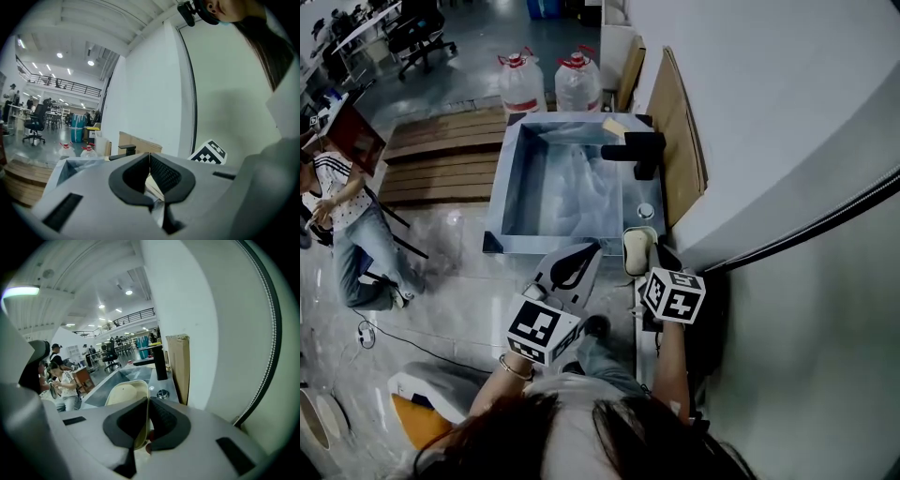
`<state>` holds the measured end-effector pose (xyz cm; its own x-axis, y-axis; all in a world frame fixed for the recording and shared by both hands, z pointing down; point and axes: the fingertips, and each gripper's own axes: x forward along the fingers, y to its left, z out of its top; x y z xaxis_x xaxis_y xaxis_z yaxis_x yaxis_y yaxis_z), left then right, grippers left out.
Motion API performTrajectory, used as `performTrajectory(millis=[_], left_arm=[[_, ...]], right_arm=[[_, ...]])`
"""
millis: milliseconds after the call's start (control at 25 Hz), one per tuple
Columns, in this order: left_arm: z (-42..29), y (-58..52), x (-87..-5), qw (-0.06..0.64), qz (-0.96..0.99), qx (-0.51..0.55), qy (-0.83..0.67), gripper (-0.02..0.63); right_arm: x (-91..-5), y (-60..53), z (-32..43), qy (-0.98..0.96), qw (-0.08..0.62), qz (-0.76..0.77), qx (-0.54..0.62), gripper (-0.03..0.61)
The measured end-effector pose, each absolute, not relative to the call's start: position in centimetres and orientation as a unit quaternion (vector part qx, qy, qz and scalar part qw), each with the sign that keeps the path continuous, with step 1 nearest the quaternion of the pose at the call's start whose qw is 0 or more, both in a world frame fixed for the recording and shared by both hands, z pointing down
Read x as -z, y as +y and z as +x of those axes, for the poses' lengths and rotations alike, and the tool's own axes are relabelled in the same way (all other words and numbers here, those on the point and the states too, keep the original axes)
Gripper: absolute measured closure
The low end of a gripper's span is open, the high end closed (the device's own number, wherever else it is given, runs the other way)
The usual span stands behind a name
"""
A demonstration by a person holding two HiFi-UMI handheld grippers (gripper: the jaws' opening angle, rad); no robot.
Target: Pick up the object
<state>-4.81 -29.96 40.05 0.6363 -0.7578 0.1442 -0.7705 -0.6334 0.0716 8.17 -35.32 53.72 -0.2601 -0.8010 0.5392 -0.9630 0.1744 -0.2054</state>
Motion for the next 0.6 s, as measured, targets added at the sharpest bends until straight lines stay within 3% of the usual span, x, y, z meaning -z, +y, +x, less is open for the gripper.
performTrajectory(millis=[600], left_arm=[[-7.2,-24.3,-37.9,0.050,0.902,-0.021,-0.429,0.604]], right_arm=[[-49.3,-30.4,5.9,-0.761,0.135,0.593,-0.227,0.545]])
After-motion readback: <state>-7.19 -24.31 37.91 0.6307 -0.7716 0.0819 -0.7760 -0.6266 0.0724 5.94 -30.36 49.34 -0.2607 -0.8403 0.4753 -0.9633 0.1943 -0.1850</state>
